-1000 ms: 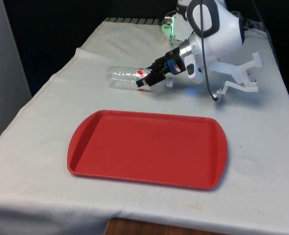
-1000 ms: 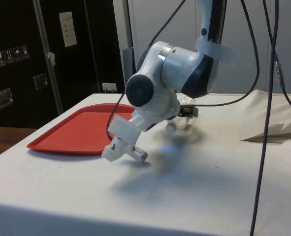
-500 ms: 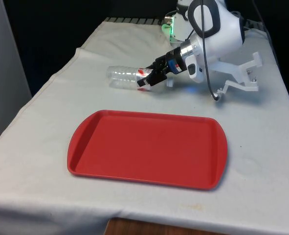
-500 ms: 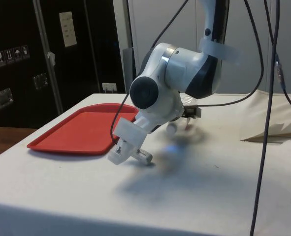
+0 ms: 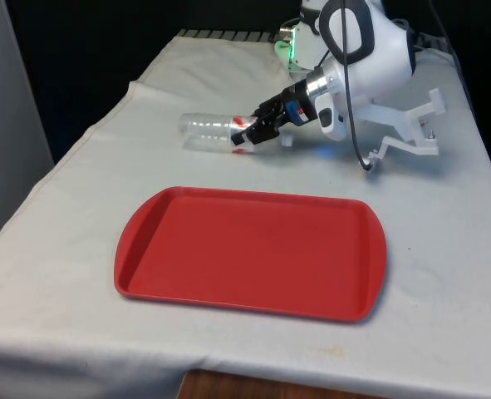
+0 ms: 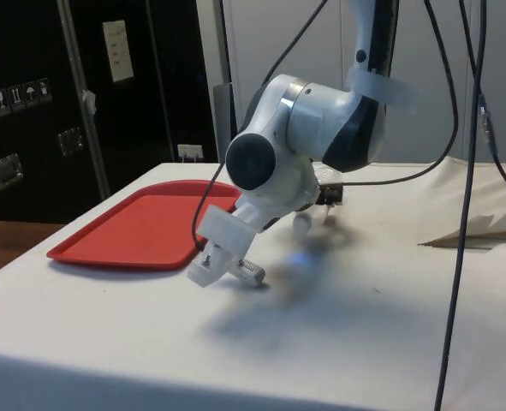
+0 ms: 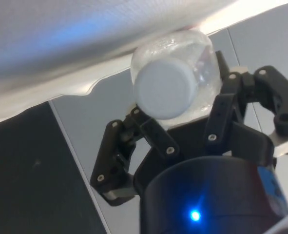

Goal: Place the bottle upright on the tray.

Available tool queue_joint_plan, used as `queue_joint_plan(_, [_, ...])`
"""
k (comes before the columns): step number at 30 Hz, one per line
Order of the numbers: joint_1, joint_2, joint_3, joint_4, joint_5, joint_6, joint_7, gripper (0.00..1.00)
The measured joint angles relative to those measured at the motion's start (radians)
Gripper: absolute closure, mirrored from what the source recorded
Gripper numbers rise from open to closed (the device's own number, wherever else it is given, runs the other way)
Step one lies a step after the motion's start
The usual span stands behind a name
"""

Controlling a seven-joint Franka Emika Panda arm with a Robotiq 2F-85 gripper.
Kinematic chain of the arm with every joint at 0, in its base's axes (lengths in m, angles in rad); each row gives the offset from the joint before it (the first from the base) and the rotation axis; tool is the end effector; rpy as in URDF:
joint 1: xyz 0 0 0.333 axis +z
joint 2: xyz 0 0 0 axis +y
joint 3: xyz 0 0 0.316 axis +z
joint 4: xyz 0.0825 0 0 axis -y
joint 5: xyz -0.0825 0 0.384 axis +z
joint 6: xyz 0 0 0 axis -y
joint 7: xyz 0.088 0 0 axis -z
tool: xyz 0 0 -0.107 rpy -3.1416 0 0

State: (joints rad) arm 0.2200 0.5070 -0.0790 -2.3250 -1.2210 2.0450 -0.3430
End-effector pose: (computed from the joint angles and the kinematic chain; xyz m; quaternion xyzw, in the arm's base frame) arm 0.4463 0.0067 0.1045 0.6216 0.6012 -0.3575 0.3527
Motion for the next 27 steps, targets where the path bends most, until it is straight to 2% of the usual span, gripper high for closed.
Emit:
queue_joint_plan(3, [0.0,-0.001,0.001,0.001,0.0,-0.005,0.0,0.49])
queue_joint_plan(9, [0.0,-0.005,0.005,0.002,0.0,-0.019,0.0,0.63])
queue_joint_plan(13, [0.0,-0.007,0.006,0.001,0.0,-0.024,0.0,0.66])
queue_joint_plan(19, [0.0,-0.013,0.006,0.002,0.0,-0.025,-0.006,0.66])
queue_joint_plan(27, [-0.001,-0.085,0.006,-0.023,0.011,-0.044,-0.064,0.66])
